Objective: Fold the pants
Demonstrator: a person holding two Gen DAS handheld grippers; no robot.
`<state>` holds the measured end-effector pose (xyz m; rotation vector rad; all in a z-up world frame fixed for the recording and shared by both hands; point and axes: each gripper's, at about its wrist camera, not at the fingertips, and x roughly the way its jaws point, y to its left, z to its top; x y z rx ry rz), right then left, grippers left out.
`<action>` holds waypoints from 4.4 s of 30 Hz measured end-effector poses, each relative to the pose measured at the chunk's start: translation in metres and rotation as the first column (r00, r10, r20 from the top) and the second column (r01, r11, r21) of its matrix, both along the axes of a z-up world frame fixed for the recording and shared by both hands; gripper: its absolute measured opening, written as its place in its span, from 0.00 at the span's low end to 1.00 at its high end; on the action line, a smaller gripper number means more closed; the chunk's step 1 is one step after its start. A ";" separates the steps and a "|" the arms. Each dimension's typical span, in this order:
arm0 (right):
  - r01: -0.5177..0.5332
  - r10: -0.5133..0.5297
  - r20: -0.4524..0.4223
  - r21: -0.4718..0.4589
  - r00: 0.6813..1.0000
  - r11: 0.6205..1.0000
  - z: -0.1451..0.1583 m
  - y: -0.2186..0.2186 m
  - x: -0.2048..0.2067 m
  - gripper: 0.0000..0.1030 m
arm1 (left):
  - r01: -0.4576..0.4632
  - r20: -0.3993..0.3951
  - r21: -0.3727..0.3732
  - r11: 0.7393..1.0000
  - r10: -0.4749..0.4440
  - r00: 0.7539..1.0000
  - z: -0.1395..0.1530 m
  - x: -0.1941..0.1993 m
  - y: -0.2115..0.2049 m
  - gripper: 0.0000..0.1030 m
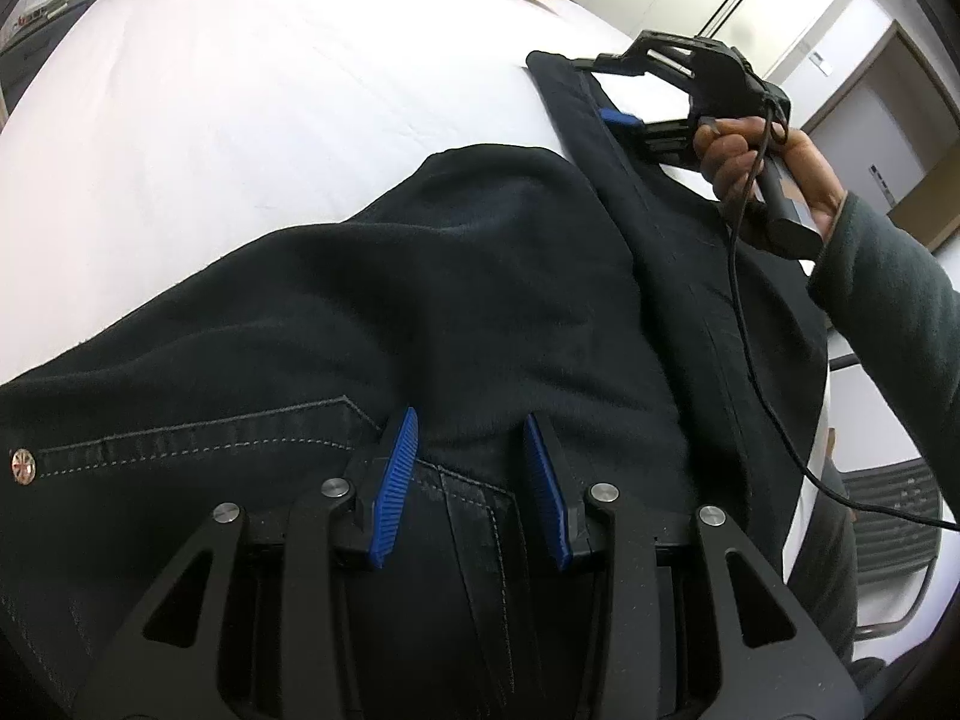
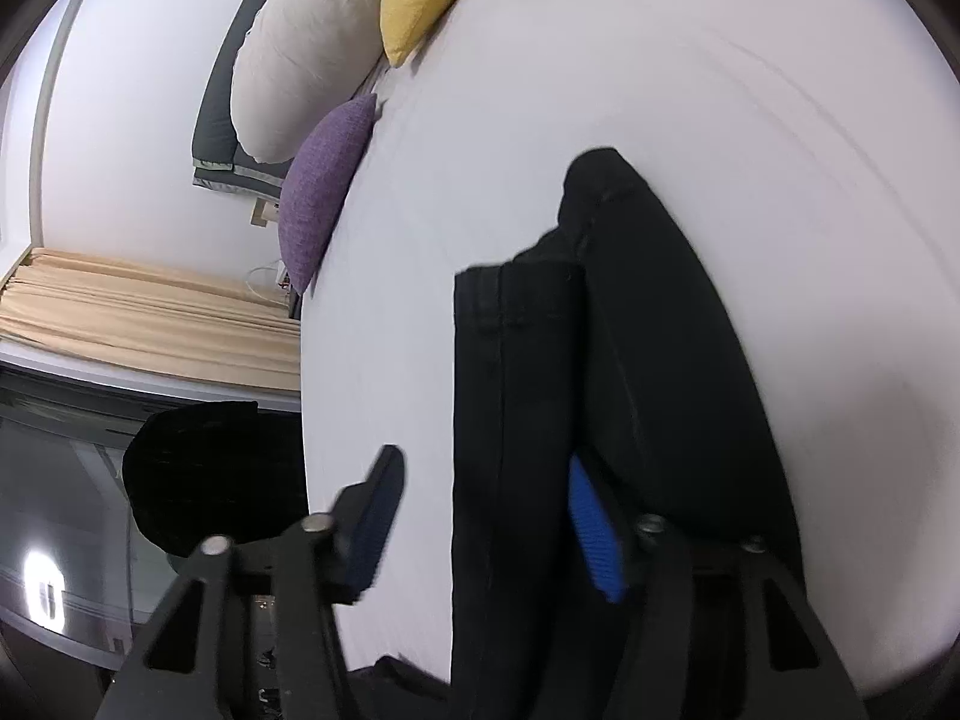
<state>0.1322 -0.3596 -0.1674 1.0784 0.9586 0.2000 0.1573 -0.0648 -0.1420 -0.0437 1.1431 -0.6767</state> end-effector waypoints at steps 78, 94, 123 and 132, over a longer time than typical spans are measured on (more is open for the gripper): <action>0.780 -0.792 0.086 -0.265 0.604 0.566 0.044 -0.139 -0.376 0.16 | -0.105 0.095 0.078 0.991 0.098 0.991 0.005 -0.027 -0.023 0.78; -0.171 0.152 -0.112 -0.185 0.982 0.968 0.054 0.022 -0.137 0.33 | -0.160 0.080 -0.030 0.987 0.162 0.984 0.014 -0.027 0.020 0.78; -0.008 -0.052 -0.084 -0.593 0.995 0.805 0.028 -0.045 -0.077 0.11 | -0.163 0.100 -0.029 0.986 0.165 0.981 0.008 -0.036 0.013 0.78; -0.095 0.111 0.014 -0.416 0.994 0.904 0.070 -0.023 -0.114 0.37 | -0.198 0.089 -0.078 0.977 0.205 0.975 0.006 -0.035 0.021 0.78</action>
